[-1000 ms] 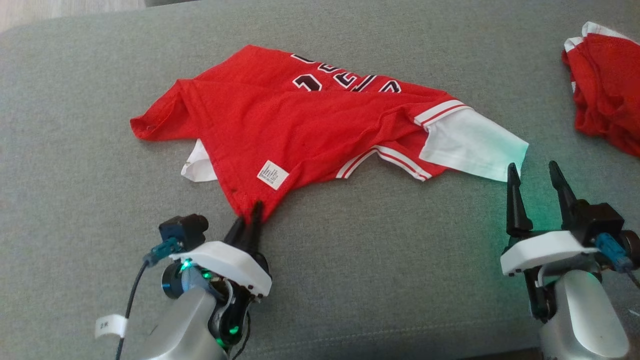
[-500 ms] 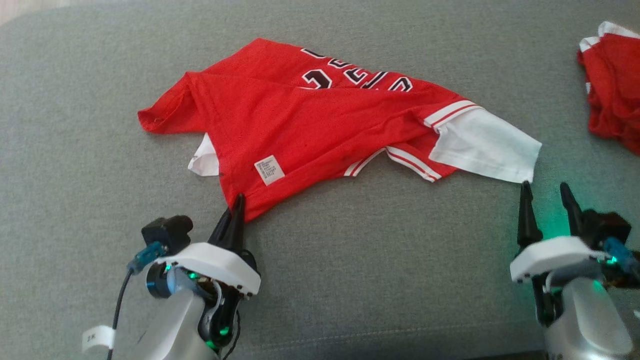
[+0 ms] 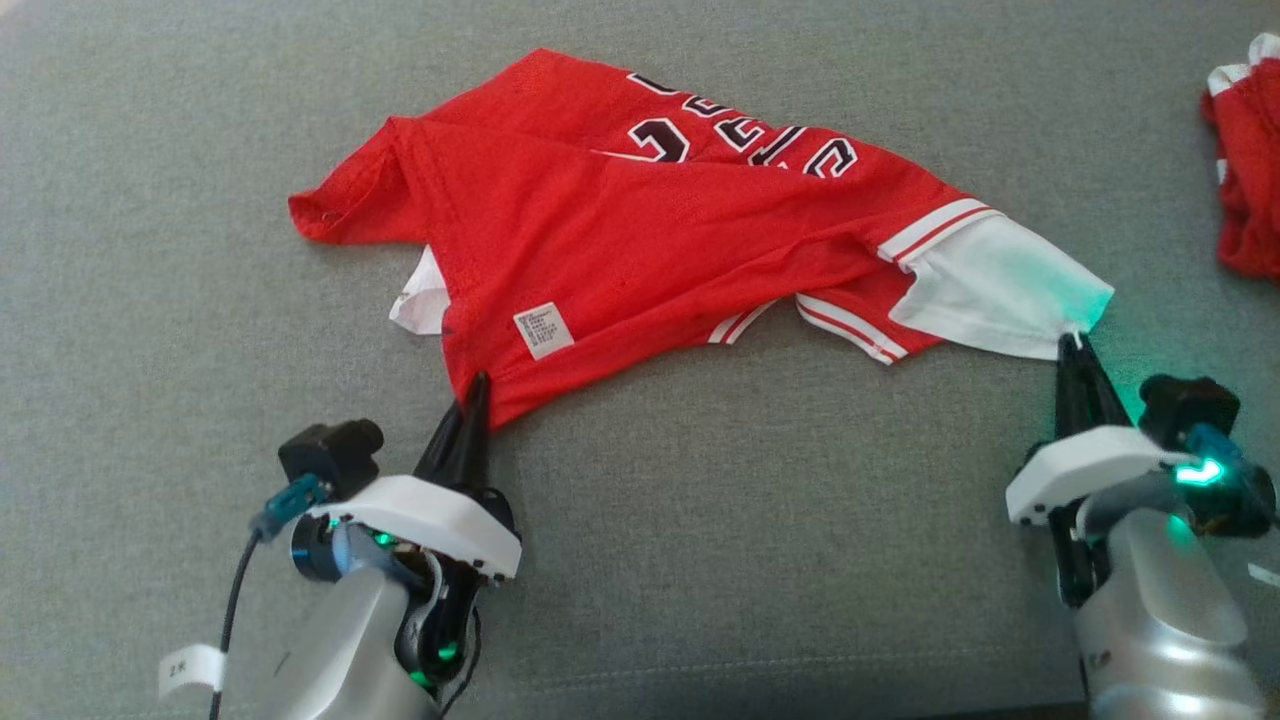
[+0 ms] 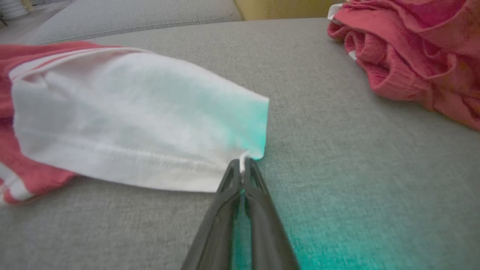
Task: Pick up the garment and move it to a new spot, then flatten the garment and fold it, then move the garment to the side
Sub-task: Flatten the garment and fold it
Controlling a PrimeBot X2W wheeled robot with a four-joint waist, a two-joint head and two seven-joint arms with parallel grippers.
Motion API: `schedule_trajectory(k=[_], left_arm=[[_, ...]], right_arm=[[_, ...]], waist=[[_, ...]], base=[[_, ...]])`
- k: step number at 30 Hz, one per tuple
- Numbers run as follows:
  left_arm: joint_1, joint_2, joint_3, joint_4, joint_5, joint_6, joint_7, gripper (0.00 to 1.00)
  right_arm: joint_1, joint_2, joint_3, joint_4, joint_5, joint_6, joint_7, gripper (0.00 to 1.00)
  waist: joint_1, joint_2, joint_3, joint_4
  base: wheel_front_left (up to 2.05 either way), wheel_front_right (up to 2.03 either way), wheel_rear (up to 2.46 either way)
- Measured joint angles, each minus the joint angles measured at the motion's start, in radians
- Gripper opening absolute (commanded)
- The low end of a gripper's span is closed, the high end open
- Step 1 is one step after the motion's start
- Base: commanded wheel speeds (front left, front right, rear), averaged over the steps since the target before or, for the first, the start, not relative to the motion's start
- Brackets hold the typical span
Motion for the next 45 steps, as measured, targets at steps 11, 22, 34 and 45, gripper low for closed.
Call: schedule_trajectory(k=[11,22,34,45], left_arm=[[-0.016,-0.003,0.131,-0.081,0.118,-0.014,0.0,0.0],[-0.183,0.094,0.281,-0.193,0.308,-0.065,0.0,0.0],[-0.476,0.218,0.279,-0.154,0.303,-0.073,0.013,0.0],[-0.683,0.23,0.213,0.092,0.316,-0.071,0.017,0.0]], right_arm=[[-0.014,0.0,0.08,-0.18,0.118,0.0,0.003,0.0],[-0.093,-0.055,0.16,-0.404,0.24,0.0,0.003,0.0],[-0.4,-0.194,0.237,-0.511,0.3,0.0,0.062,0.0],[-0.664,-0.204,0.263,-0.231,0.173,0.0,0.042,0.0]], waist=[[0.0,0.0,-0.066,-0.008],[0.0,0.0,-0.218,-0.022],[0.0,0.0,-0.223,-0.022],[0.0,0.0,-0.077,0.003]], base=[[0.0,0.0,0.0],[0.0,0.0,0.0],[0.0,0.0,0.0],[0.0,0.0,0.0]])
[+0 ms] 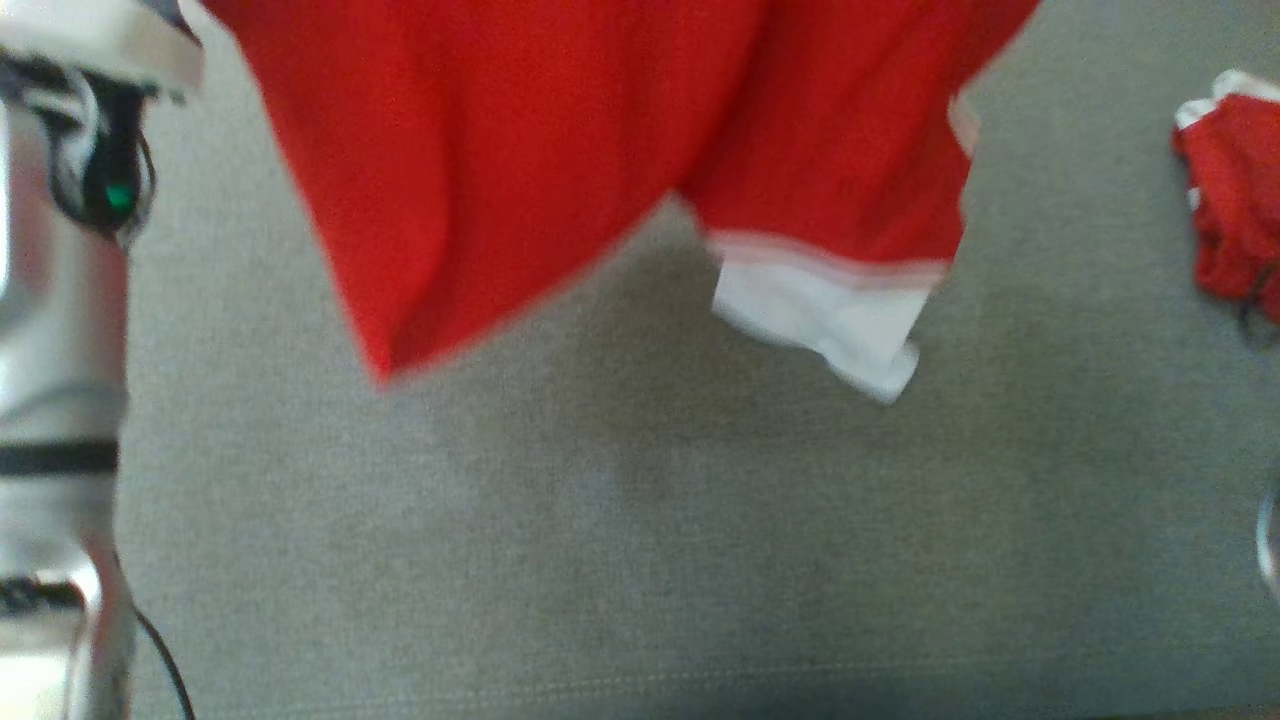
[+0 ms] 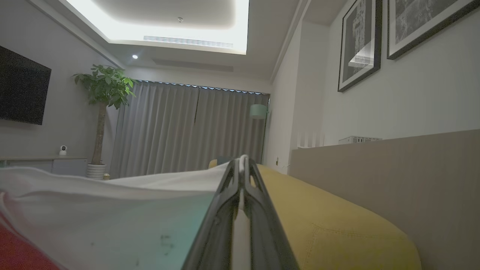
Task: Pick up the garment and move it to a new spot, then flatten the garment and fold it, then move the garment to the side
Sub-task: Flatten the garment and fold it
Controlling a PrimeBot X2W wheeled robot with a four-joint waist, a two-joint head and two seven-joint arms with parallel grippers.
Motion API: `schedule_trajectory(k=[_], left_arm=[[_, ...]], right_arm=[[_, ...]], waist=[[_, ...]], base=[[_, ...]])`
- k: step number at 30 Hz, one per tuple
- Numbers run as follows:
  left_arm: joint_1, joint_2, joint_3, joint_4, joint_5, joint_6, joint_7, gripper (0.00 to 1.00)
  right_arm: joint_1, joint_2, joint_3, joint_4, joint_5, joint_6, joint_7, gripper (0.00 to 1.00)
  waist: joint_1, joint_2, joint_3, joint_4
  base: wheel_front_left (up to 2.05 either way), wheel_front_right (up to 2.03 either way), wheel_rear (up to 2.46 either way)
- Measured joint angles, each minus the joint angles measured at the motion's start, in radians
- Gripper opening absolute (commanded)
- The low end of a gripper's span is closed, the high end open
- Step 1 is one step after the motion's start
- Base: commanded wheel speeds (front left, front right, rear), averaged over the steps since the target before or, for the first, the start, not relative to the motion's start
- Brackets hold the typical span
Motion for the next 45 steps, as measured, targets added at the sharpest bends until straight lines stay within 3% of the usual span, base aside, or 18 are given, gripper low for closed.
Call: schedule_trajectory(k=[5,9,13,17,21,27,34,45], left_arm=[[-0.154,0.001,0.006,0.062,0.04,0.023,-0.01,0.0],[-0.306,-0.008,0.026,-0.017,0.086,0.034,-0.017,0.0],[-0.357,-0.055,0.052,-0.025,0.087,0.031,-0.018,0.0],[-0.237,-0.09,0.077,0.021,0.078,0.023,-0.018,0.0],[-0.057,-0.133,0.106,0.028,0.066,0.015,-0.018,0.0],[0.223,-0.201,0.179,-0.051,0.061,0.015,-0.017,0.0],[0.505,-0.245,0.236,-0.147,0.074,0.018,-0.017,0.0],[0.799,-0.244,0.178,-0.207,0.015,0.109,-0.017,0.0]], right_arm=[[-0.204,0.024,-0.055,0.084,-0.101,0.0,-0.027,0.0],[-0.393,0.026,-0.123,0.095,-0.218,0.0,-0.038,0.0],[-0.426,0.034,-0.148,0.081,-0.251,0.0,-0.043,0.0],[-0.279,0.046,-0.134,0.07,-0.207,0.0,-0.042,0.0],[-0.062,0.047,-0.087,-0.015,-0.085,0.0,-0.042,0.0],[0.287,0.044,-0.057,-0.213,0.082,0.0,-0.042,0.0],[0.652,0.053,-0.034,-0.297,0.176,0.0,-0.039,0.0],[0.967,0.103,-0.012,-0.335,0.217,0.0,0.004,0.0]], waist=[[0.0001,0.0,0.058,0.01],[0.0001,0.0,0.105,0.015],[0.0001,0.0,0.157,0.016],[0.0002,0.0,0.187,0.008],[0.0003,-0.0001,0.205,0.002],[0.0002,0.0,0.179,-0.007],[0.0,0.0,0.097,-0.022],[0.0,0.0,-0.055,-0.028]], base=[[0.0,0.0,0.0],[0.0,0.0,0.0],[0.0,0.0,0.0],[0.0,0.0,0.0],[0.0,0.0,0.0],[0.0,0.0,0.0],[0.0,0.0,0.0],[0.0,0.0,0.0]])
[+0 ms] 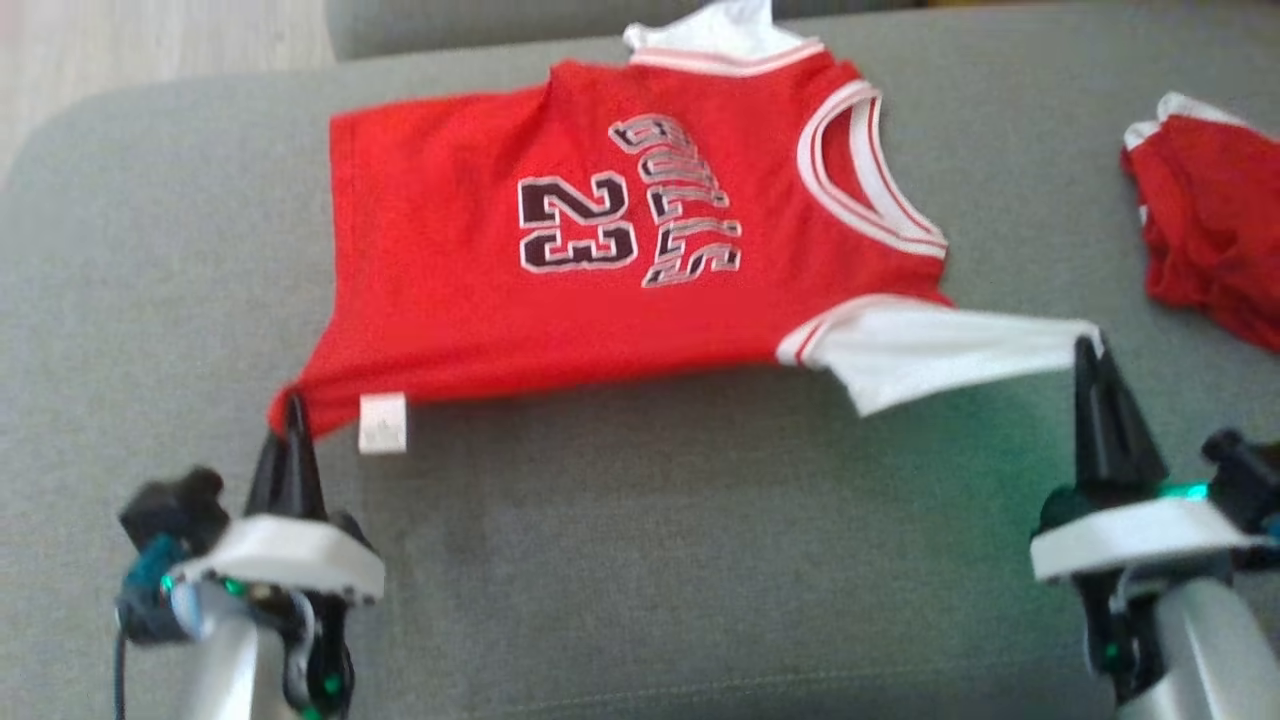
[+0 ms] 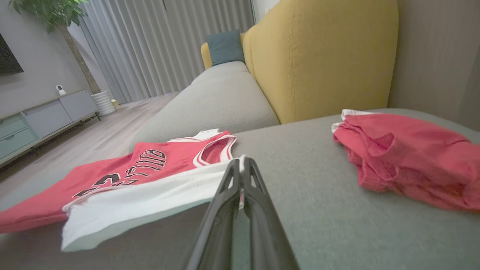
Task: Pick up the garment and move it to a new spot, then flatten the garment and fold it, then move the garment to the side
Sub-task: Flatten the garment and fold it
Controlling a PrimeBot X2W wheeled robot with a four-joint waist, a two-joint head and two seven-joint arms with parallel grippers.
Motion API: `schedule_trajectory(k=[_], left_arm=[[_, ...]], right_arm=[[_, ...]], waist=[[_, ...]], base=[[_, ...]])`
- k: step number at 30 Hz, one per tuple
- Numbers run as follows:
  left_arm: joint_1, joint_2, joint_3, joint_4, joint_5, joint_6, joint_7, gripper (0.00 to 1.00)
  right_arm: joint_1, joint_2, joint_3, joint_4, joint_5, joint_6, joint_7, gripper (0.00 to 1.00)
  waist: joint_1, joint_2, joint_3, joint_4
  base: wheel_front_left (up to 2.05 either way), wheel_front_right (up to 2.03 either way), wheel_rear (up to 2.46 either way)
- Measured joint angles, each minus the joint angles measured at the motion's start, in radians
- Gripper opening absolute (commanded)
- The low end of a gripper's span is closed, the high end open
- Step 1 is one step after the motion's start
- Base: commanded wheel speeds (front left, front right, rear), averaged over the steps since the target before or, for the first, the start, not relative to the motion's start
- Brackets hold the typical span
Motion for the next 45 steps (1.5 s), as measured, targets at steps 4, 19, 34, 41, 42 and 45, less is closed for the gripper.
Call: schedule_trajectory(k=[4,19,34,41,42,45], left_arm=[[0.088,0.001,-0.029,-0.011,-0.018,0.023,0.0,0.0],[0.19,0.002,-0.038,-0.032,-0.042,0.056,0.0,0.0],[-0.228,0.002,-0.094,0.121,0.056,0.021,0.0,0.0],[-0.297,0.0,-0.098,0.202,0.063,0.023,0.0,0.0],[-0.3,0.0,-0.098,0.205,0.063,0.025,0.0,0.0],[-0.301,0.0,-0.102,0.208,0.061,0.03,0.0,0.83]], right_arm=[[0.084,0.011,0.003,-0.023,0.003,0.0,0.031,0.0],[0.212,0.028,-0.029,-0.208,0.014,0.0,0.137,0.0],[-0.294,-0.004,0.031,0.091,-0.1,0.0,0.13,0.0],[-0.437,-0.005,0.064,0.296,-0.156,0.0,0.067,0.0],[-0.453,-0.005,0.068,0.324,-0.164,0.0,0.061,0.0],[-0.49,-0.005,0.068,0.39,-0.18,0.0,0.026,0.55]], waist=[[0.0,0.0,-0.049,0.002],[0.0,0.0,-0.081,0.023],[0.0,0.0,0.12,0.061],[0.0,0.0,0.191,0.075],[0.0,0.0,0.197,0.077],[0.0,0.0,0.21,0.082]], base=[[0.0,0.0,0.0],[0.0,0.0,0.0],[0.0,0.0,0.0],[0.0,0.0,0.0],[0.0,0.0,0.0],[0.0,0.0,0.0]])
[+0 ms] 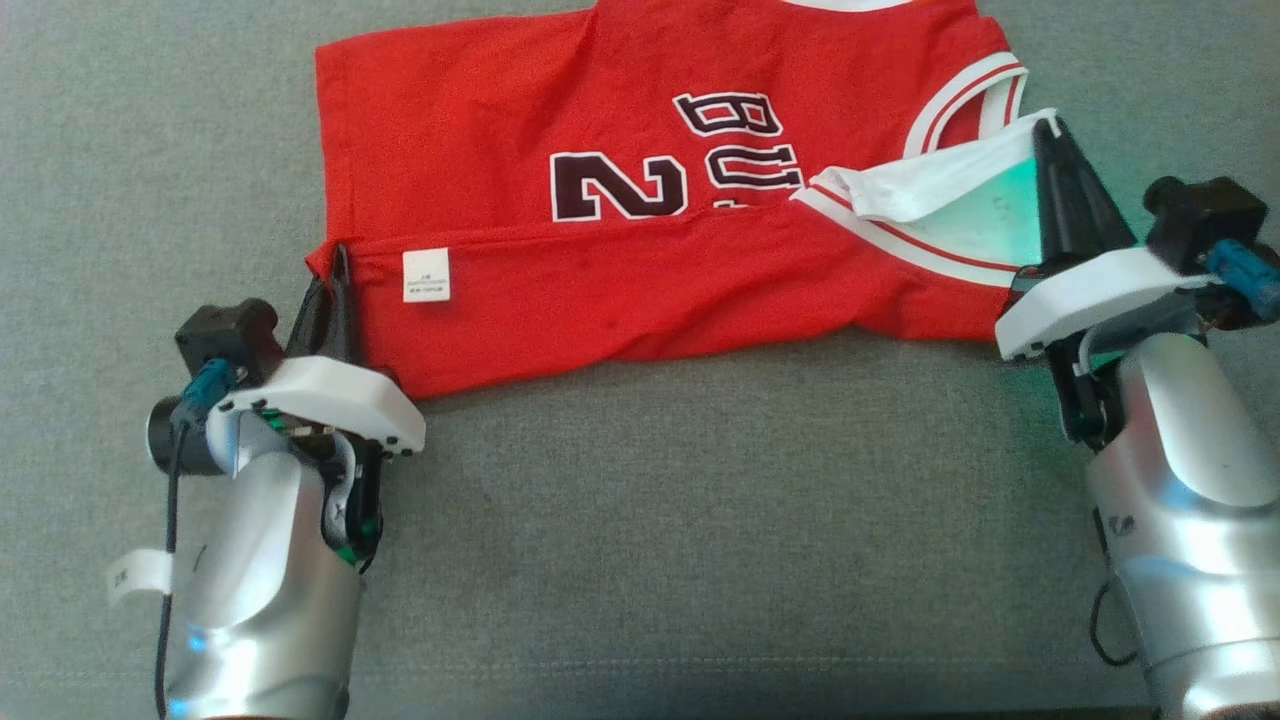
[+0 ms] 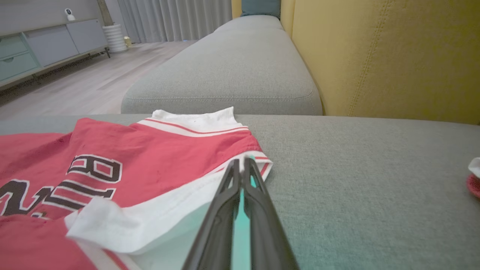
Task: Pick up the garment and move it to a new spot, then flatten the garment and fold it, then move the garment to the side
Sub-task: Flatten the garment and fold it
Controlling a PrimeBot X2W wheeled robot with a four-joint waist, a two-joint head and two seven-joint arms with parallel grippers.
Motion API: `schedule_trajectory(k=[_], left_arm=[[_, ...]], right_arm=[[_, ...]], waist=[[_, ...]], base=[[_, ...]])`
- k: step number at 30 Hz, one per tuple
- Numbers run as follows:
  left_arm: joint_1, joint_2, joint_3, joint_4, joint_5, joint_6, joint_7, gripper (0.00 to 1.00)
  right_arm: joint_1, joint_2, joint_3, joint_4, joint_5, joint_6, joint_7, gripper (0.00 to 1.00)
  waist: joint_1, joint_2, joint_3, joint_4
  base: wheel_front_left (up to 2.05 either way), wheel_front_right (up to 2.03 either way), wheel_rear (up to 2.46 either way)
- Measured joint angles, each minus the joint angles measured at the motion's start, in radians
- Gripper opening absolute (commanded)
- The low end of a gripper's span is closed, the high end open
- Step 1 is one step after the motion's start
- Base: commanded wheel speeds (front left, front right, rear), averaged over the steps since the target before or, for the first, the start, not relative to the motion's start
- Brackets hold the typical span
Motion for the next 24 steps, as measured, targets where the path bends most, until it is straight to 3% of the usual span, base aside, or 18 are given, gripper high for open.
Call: schedule_trajectory(k=[1,9,18,24], left_arm=[[0.0,0.0,-0.003,-0.002,-0.003,0.001,0.0,1.0],[0.055,0.0,-0.035,-0.116,-0.048,0.038,0.0,1.0],[0.232,0.002,-0.105,-0.172,-0.108,0.089,0.0,1.0],[0.234,0.003,-0.119,-0.174,-0.106,0.089,0.0,1.0]], right_arm=[[-0.009,0.002,-0.007,0.016,-0.001,0.0,-0.011,1.0],[0.0,0.025,-0.064,0.015,0.003,0.0,-0.06,1.0],[0.269,0.064,-0.118,-0.038,0.058,0.0,-0.063,1.0],[0.301,0.081,-0.124,-0.037,0.054,0.0,-0.063,1.0]], waist=[[0.0,0.0,0.002,0.002],[0.0,0.0,-0.024,0.002],[0.0,0.0,-0.08,-0.006],[0.0,0.0001,-0.085,-0.007]], base=[[0.0,0.0,0.0],[0.0,0.0,0.0],[0.0,0.0,0.0],[0.0,0.0,0.0]])
